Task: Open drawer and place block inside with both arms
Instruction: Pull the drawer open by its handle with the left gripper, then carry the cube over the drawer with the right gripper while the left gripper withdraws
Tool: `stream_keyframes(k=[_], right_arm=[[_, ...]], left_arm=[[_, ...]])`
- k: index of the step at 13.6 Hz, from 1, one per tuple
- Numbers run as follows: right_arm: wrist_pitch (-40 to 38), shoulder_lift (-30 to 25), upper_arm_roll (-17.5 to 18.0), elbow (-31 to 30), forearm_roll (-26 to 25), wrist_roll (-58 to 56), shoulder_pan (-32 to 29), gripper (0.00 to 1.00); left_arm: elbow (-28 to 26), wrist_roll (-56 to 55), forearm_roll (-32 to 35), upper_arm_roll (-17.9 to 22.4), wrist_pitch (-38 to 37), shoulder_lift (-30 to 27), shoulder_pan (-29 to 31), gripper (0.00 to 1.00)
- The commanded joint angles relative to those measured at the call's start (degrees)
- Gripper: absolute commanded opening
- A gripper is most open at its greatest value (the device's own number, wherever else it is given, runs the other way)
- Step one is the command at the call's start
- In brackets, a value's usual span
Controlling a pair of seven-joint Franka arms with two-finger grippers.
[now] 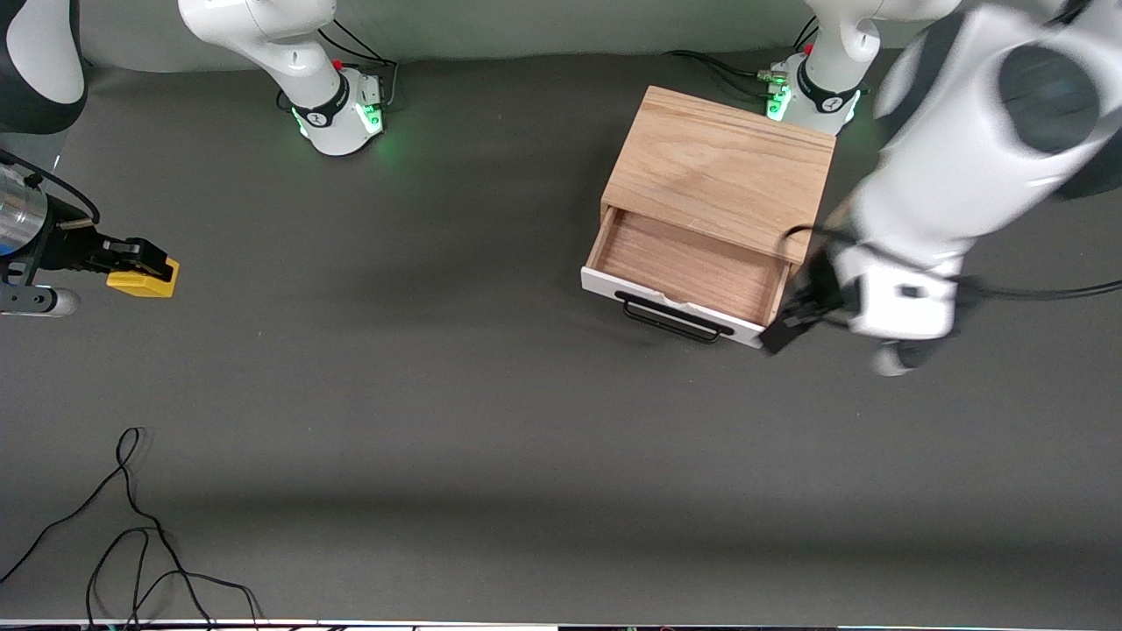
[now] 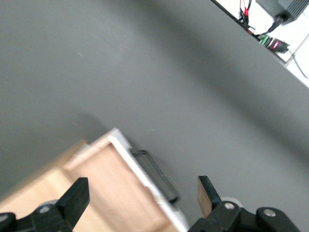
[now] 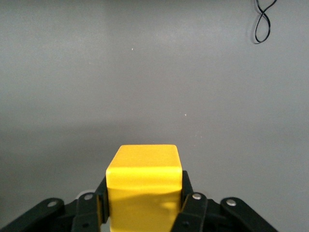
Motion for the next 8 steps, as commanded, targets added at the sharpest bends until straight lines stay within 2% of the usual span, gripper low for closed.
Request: stream_keyframes(k=[1, 8], right_arm=[[-0.32, -1.08, -0.03, -0.41, -0.52, 2.36, 3.48, 0.29], [1.43, 0.06, 0.05, 1.25, 2.47, 22.02, 18.59, 0.29]], left_arm=[[7.89, 13.98, 0.18, -0.81, -8.72, 1.88, 5.29, 1.00], [7.12, 43.95, 1.50, -0.37, -13.05, -1.19, 14.52, 1.00]])
